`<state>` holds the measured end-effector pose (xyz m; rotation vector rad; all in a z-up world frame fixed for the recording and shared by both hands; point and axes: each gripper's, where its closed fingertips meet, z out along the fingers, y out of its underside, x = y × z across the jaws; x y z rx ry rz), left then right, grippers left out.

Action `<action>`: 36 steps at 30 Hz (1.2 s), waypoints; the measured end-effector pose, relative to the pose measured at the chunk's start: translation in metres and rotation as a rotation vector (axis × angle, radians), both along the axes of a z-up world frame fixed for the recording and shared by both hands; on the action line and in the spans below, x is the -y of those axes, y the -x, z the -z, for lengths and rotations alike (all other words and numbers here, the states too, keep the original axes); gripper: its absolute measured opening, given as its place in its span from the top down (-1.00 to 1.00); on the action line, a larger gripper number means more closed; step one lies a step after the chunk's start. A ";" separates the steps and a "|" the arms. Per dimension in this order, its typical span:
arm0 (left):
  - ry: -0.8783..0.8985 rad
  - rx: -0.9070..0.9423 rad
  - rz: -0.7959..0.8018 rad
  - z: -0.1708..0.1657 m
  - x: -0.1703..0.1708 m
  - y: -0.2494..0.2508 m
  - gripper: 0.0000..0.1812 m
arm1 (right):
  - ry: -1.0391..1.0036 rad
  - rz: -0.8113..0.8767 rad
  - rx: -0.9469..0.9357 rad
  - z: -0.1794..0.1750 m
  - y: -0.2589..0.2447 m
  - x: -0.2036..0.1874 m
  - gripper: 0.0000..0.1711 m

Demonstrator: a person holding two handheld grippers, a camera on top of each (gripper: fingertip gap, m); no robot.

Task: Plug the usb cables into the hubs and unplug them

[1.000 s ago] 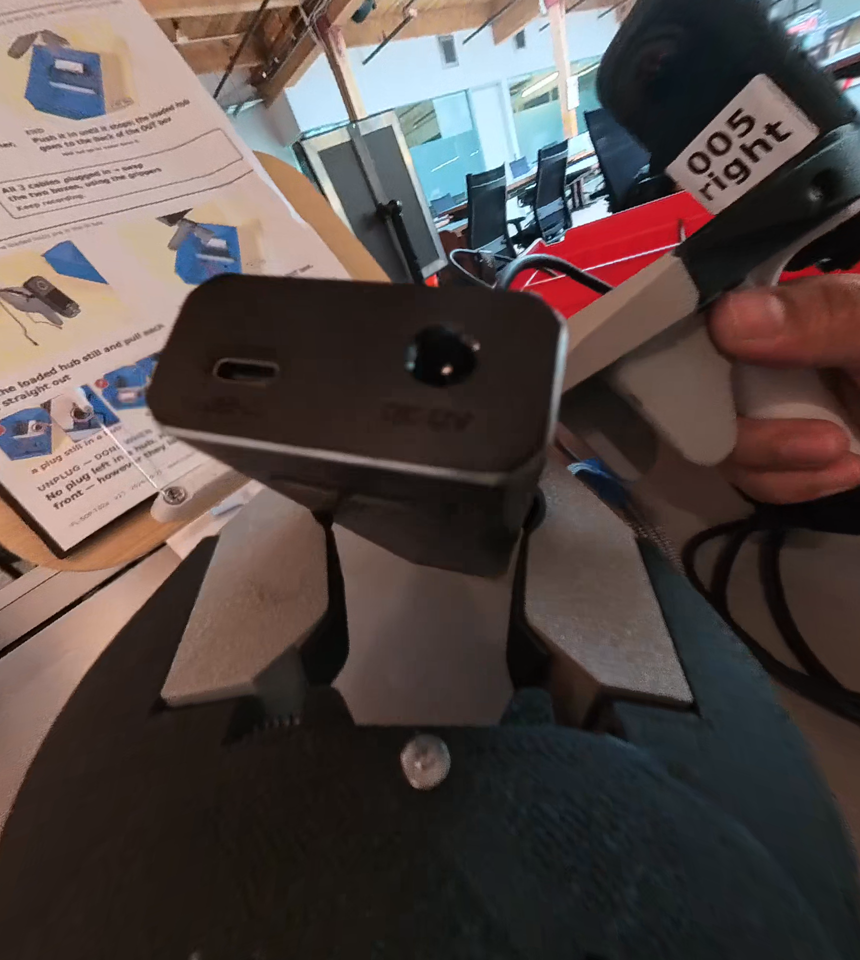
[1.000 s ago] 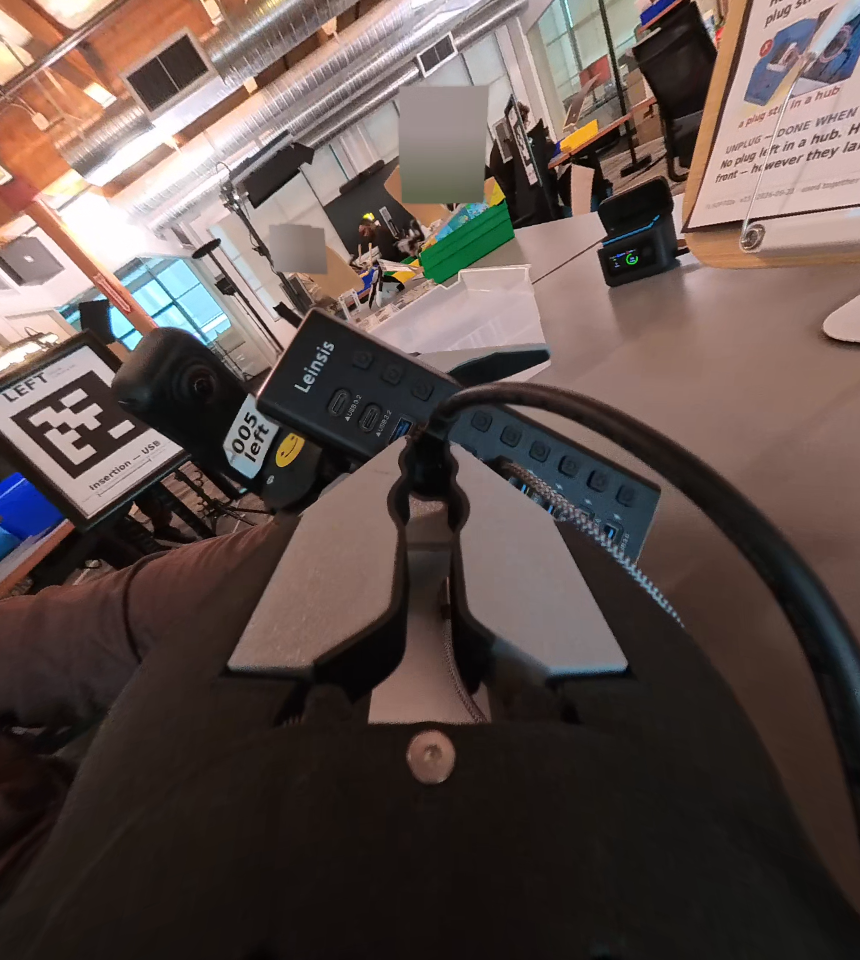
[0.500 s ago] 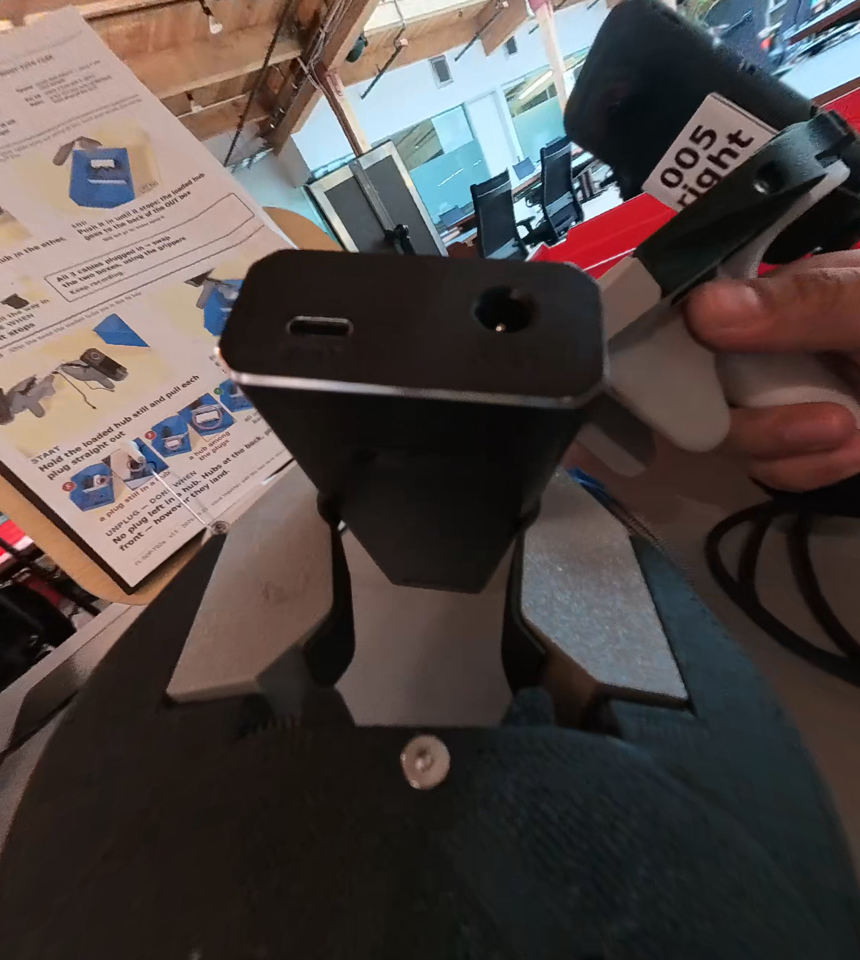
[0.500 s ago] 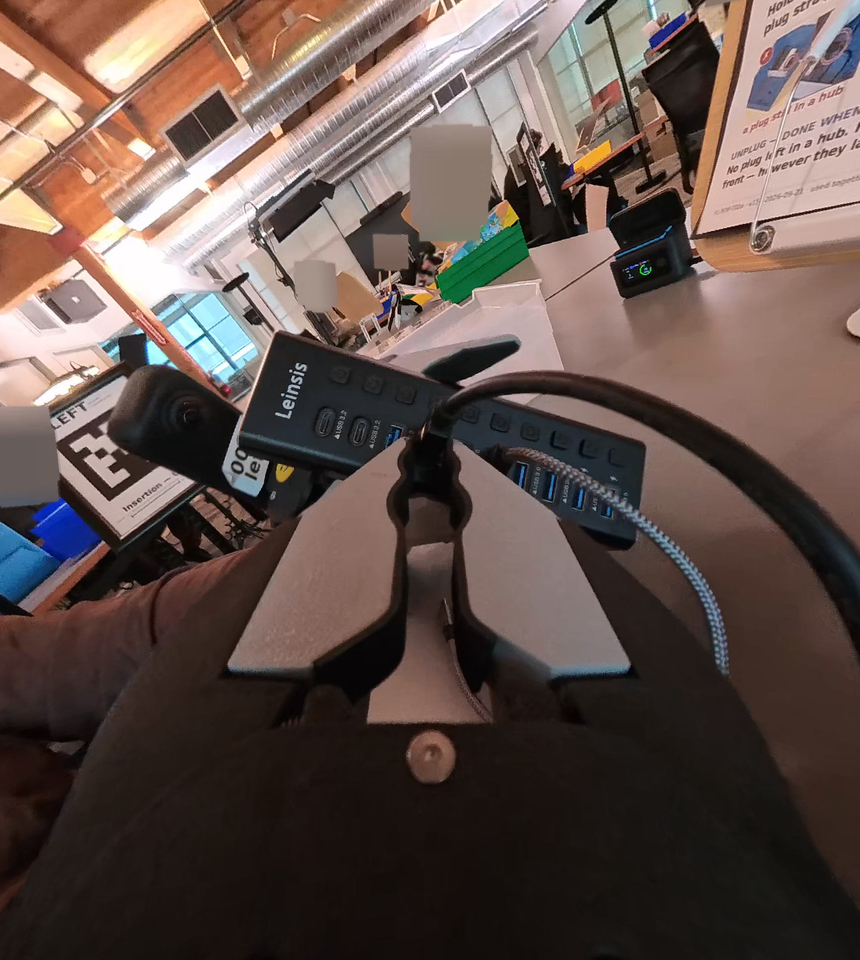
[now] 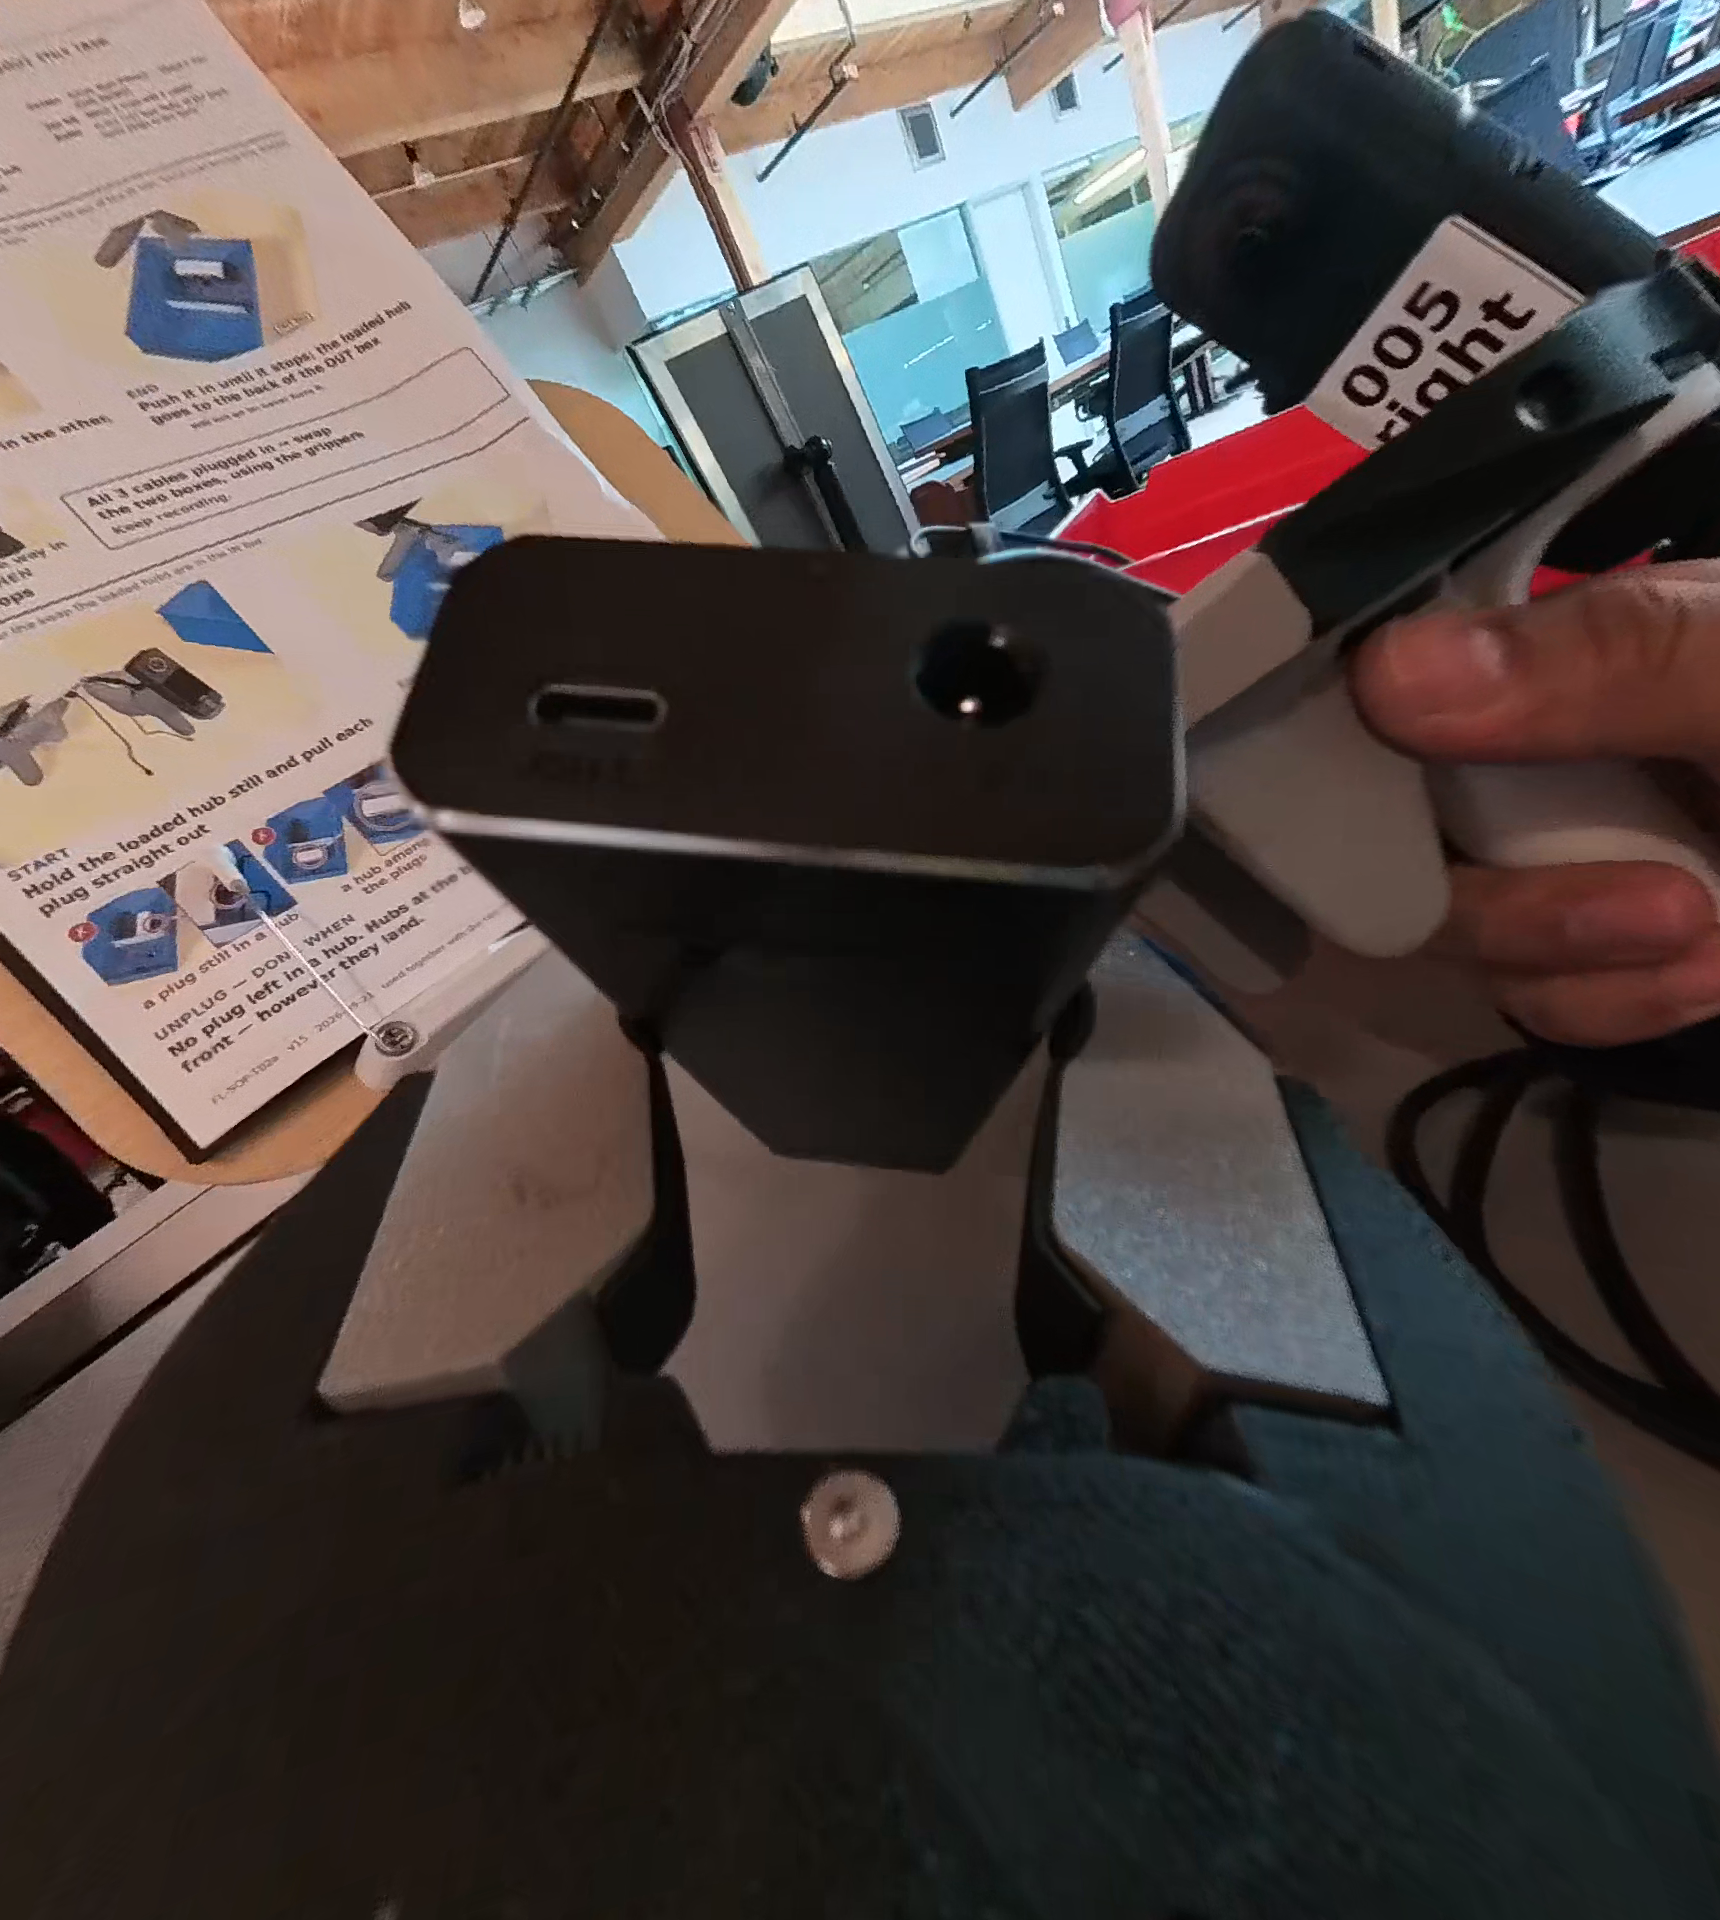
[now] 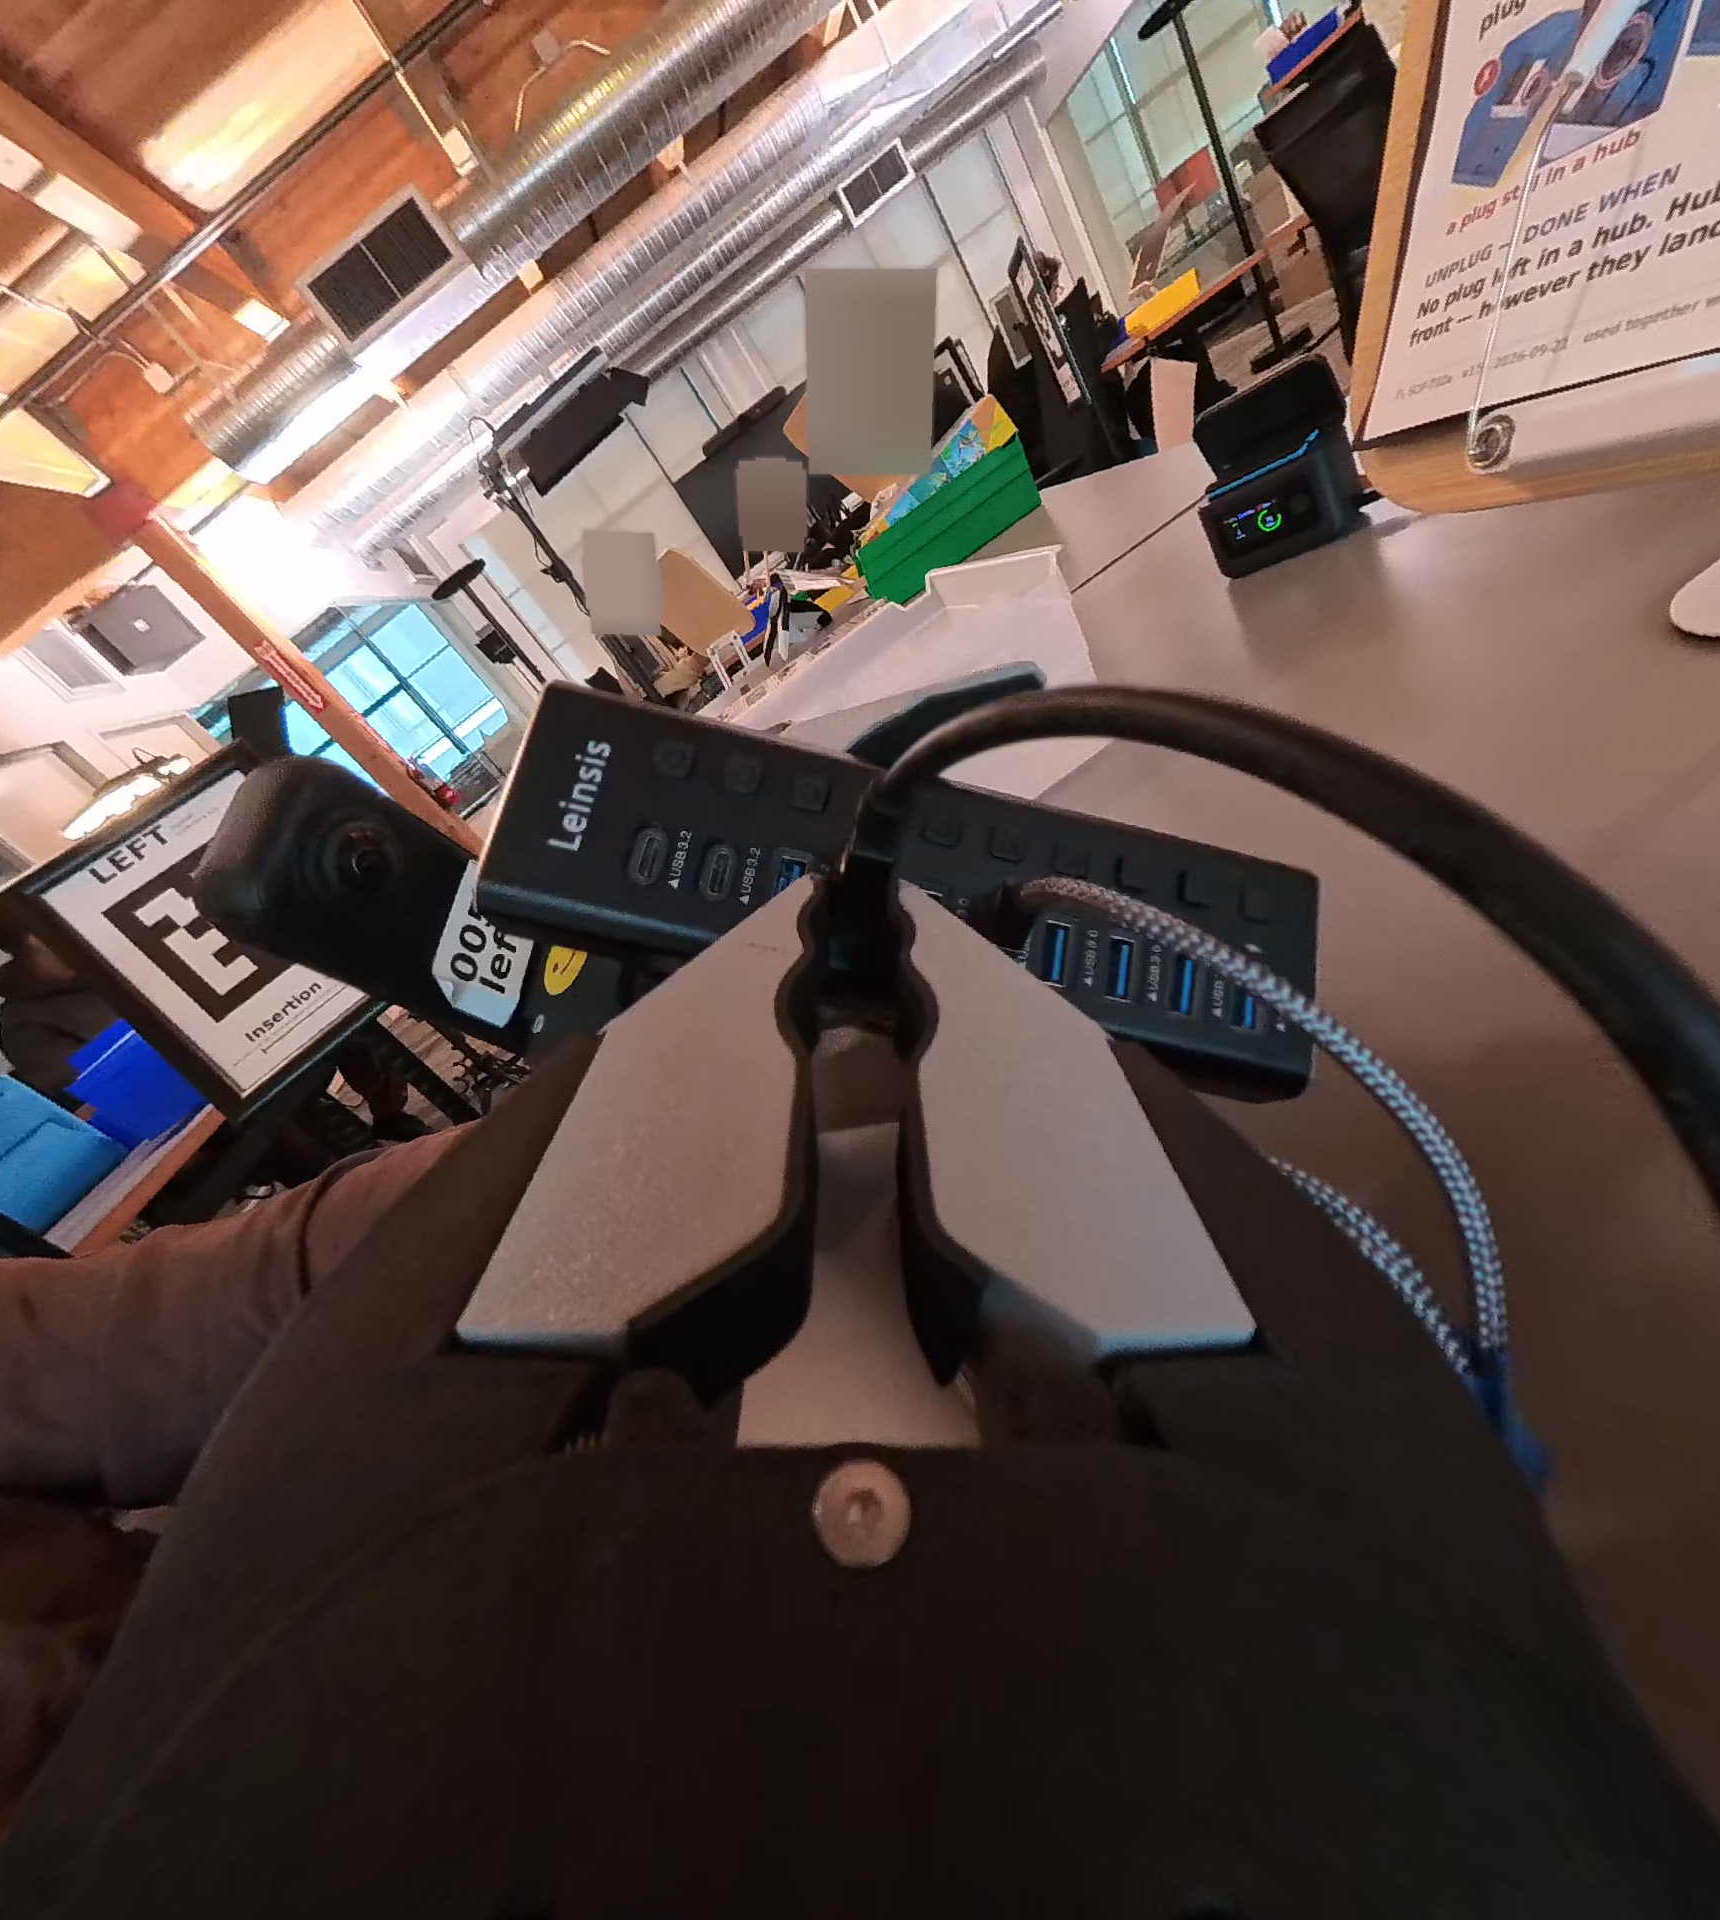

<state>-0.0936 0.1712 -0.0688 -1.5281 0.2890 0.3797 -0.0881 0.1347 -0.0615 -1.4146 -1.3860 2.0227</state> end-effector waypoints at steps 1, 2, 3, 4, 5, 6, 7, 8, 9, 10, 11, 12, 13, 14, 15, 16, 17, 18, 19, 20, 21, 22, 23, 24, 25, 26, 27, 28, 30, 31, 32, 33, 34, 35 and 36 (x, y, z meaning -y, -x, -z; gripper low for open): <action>-0.010 0.000 -0.002 -0.002 0.001 0.001 0.22 | 0.002 -0.005 -0.007 -0.001 -0.001 0.001 0.93; -0.026 -0.009 0.000 -0.005 0.002 0.000 0.24 | 0.005 -0.013 -0.017 -0.002 -0.002 0.001 0.93; -0.040 -0.017 -0.001 -0.007 0.002 0.000 0.24 | 0.008 -0.019 -0.023 -0.003 -0.002 0.003 0.93; -0.048 -0.026 -0.007 -0.008 0.003 0.000 0.25 | 0.013 -0.023 -0.023 -0.004 -0.002 0.003 0.93; -0.051 -0.034 -0.010 -0.009 0.004 0.001 0.25 | 0.025 -0.027 -0.020 -0.004 -0.002 0.004 0.93; -0.049 -0.033 -0.002 -0.008 0.004 0.001 0.25 | 0.040 -0.033 -0.014 -0.004 -0.002 0.005 0.93; -0.040 -0.028 0.010 -0.008 0.004 0.000 0.25 | 0.048 -0.036 -0.009 -0.005 -0.002 0.005 0.93; -0.036 -0.038 0.014 -0.009 0.005 0.000 0.25 | 0.051 -0.035 -0.009 -0.006 -0.002 0.006 0.93; -0.040 -0.050 0.011 -0.011 0.005 0.000 0.25 | 0.051 -0.029 -0.017 -0.008 -0.002 0.006 0.93; -0.034 -0.040 0.010 -0.012 0.005 0.000 0.25 | 0.052 -0.018 -0.023 -0.009 -0.002 0.005 0.94; -0.019 -0.014 0.013 -0.012 0.004 0.001 0.25 | 0.060 -0.003 -0.025 -0.011 -0.001 0.004 0.94; -0.002 0.008 0.015 -0.011 0.002 0.002 0.25 | 0.074 0.012 -0.025 -0.011 0.000 0.002 0.94; 0.011 0.024 0.015 -0.010 0.001 0.003 0.25 | 0.089 0.027 -0.022 -0.011 0.001 0.001 0.94; 0.019 0.041 0.015 -0.008 0.000 0.004 0.25 | 0.099 0.044 -0.018 -0.010 0.003 -0.001 0.96; 0.028 0.066 0.018 -0.006 -0.001 0.005 0.25 | 0.103 0.063 -0.015 -0.010 0.004 -0.003 0.96; 0.038 0.085 0.019 -0.006 -0.002 0.006 0.25 | 0.104 0.083 -0.015 -0.010 0.005 -0.004 0.95; 0.038 0.099 0.018 -0.006 -0.003 0.006 0.25 | 0.104 0.102 -0.019 -0.011 0.006 -0.005 0.94; 0.037 0.108 0.013 -0.006 -0.004 0.007 0.25 | 0.104 0.120 -0.025 -0.012 0.007 -0.007 0.95; 0.037 0.116 0.010 -0.007 -0.005 0.008 0.25 | 0.106 0.137 -0.031 -0.013 0.007 -0.008 0.97; 0.034 0.120 0.003 -0.007 -0.005 0.009 0.25 | 0.111 0.150 -0.036 -0.014 0.008 -0.008 0.97; 0.033 0.123 -0.001 -0.008 -0.005 0.009 0.25 | 0.117 0.161 -0.040 -0.014 0.009 -0.009 0.97; 0.035 0.128 -0.006 -0.008 -0.005 0.010 0.26 | 0.123 0.170 -0.044 -0.015 0.009 -0.009 0.97; 0.038 0.130 -0.011 -0.007 -0.005 0.012 0.26 | 0.128 0.180 -0.046 -0.015 0.010 -0.010 0.97; 0.039 0.135 -0.016 -0.007 -0.005 0.013 0.26 | 0.132 0.188 -0.048 -0.015 0.011 -0.010 0.97; 0.038 0.138 -0.022 -0.007 -0.005 0.014 0.26 | 0.136 0.191 -0.049 -0.016 0.012 -0.010 0.97; 0.039 0.137 -0.028 -0.008 -0.004 0.015 0.26 | 0.144 0.192 -0.052 -0.016 0.013 -0.010 0.97; 0.041 0.138 -0.035 -0.008 -0.004 0.015 0.26 | 0.151 0.196 -0.054 -0.016 0.014 -0.010 0.97; 0.040 0.143 -0.038 -0.007 -0.004 0.016 0.26 | 0.155 0.202 -0.056 -0.016 0.014 -0.010 0.97; 0.041 0.144 -0.044 -0.007 -0.004 0.017 0.27 | 0.165 0.208 -0.058 -0.017 0.015 -0.011 0.95; 0.040 0.146 -0.049 -0.008 -0.005 0.017 0.26 | 0.173 0.210 -0.061 -0.017 0.015 -0.011 0.95; 0.040 0.146 -0.054 -0.008 -0.004 0.018 0.27 | 0.179 0.212 -0.064 -0.018 0.016 -0.011 0.95; 0.040 0.145 -0.058 -0.008 -0.004 0.018 0.26 | 0.185 0.216 -0.066 -0.018 0.016 -0.012 0.95; 0.040 0.147 -0.061 -0.008 -0.004 0.018 0.26 | 0.190 0.223 -0.070 -0.019 0.017 -0.012 0.96; 0.039 0.147 -0.066 -0.008 -0.004 0.019 0.26 | 0.195 0.229 -0.073 -0.019 0.017 -0.012 0.96; 0.038 0.148 -0.071 -0.009 -0.004 0.020 0.27 | 0.200 0.235 -0.078 -0.019 0.018 -0.013 0.96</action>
